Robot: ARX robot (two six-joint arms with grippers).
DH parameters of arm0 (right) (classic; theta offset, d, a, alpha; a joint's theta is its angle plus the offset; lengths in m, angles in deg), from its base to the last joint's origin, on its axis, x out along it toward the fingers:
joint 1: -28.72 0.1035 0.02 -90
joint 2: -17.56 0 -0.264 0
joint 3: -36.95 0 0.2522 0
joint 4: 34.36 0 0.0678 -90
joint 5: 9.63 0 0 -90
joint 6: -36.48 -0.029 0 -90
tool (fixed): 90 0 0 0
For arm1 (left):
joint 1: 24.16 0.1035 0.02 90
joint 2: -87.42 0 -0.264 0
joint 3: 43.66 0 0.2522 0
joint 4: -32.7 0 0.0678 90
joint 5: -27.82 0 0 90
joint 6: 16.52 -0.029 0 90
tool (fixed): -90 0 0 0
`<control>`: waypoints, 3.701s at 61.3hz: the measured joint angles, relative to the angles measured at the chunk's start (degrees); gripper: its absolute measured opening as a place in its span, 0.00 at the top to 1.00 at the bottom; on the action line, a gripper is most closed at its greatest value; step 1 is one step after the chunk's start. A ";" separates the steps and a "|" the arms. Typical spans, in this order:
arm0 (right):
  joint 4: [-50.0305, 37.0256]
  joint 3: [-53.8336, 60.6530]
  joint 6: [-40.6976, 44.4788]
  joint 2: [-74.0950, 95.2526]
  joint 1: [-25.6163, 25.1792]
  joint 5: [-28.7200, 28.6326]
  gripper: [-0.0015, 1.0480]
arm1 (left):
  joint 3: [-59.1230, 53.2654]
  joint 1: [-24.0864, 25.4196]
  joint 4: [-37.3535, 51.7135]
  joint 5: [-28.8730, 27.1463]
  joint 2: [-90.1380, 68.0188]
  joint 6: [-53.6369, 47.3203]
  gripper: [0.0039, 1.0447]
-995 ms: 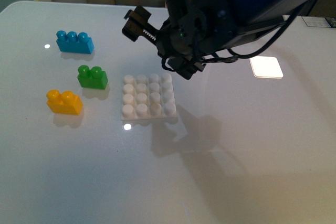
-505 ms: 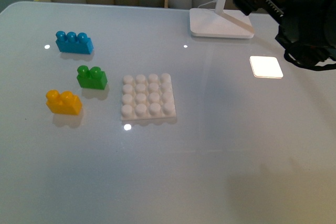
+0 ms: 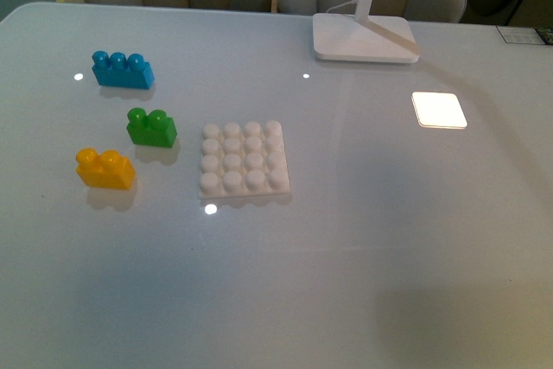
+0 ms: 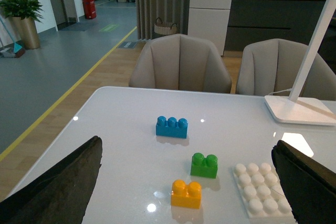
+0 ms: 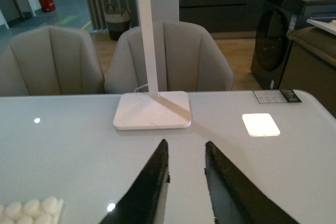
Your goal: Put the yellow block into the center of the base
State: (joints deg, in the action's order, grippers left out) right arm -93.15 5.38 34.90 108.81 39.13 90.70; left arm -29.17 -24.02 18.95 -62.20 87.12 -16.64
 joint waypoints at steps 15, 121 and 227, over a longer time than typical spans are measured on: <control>8.48 7.28 1.05 -16.20 -3.43 -3.34 0.98 | 0.00 0.00 0.00 0.00 0.00 0.00 0.07; 60.43 17.05 1.22 -79.19 -10.23 -10.19 0.98 | 0.00 0.00 0.00 0.00 0.00 0.00 0.07; 72.48 17.03 1.31 -90.92 -10.23 -10.25 0.08 | 15.50 -9.09 -10.40 -6.73 -38.97 6.40 0.07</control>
State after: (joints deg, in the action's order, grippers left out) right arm -20.67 22.41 36.21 17.88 28.91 80.45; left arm -13.67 -33.11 8.55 -68.93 48.15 -10.23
